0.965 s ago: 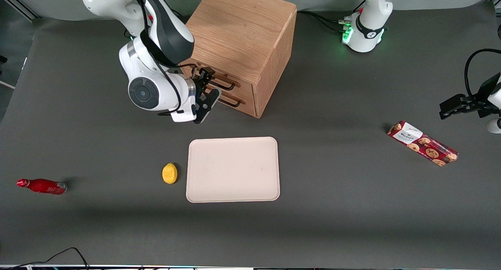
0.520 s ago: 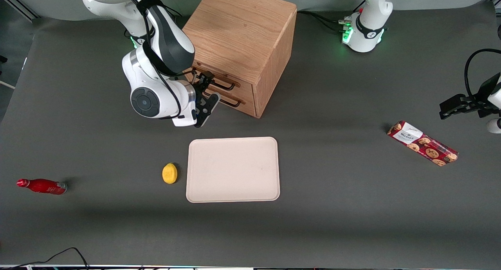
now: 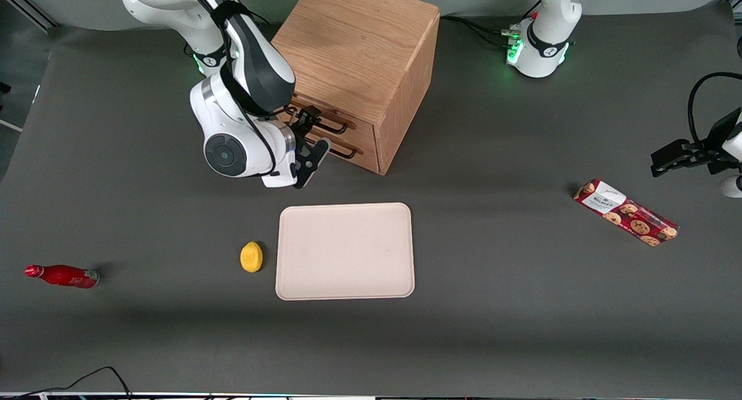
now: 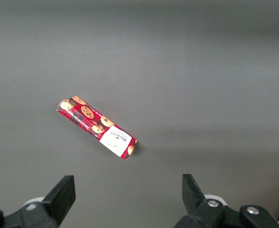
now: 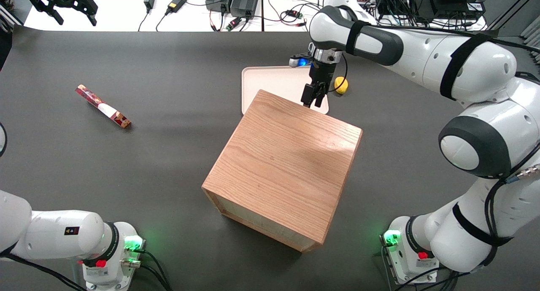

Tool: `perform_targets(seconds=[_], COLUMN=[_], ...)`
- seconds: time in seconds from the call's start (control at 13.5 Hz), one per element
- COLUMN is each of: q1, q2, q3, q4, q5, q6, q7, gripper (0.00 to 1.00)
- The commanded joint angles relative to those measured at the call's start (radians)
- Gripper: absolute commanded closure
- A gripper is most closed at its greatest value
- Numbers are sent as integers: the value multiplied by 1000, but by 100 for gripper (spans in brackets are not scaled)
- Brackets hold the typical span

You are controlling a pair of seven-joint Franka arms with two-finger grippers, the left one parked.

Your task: Open upper drawer

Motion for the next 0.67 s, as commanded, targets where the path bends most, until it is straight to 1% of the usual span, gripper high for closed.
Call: perform_targets(seconds=[0.0, 0.15, 0.37, 0.59], q1=[5, 5, 7, 7], q2=[6, 6, 5, 5], q3=[1, 6, 17, 38], q4=[3, 3, 6, 3], q5=[5, -42, -64, -65], q6=[36, 64, 73, 87], q7=[-30, -30, -30, -39], gripper=[0, 0, 0, 0])
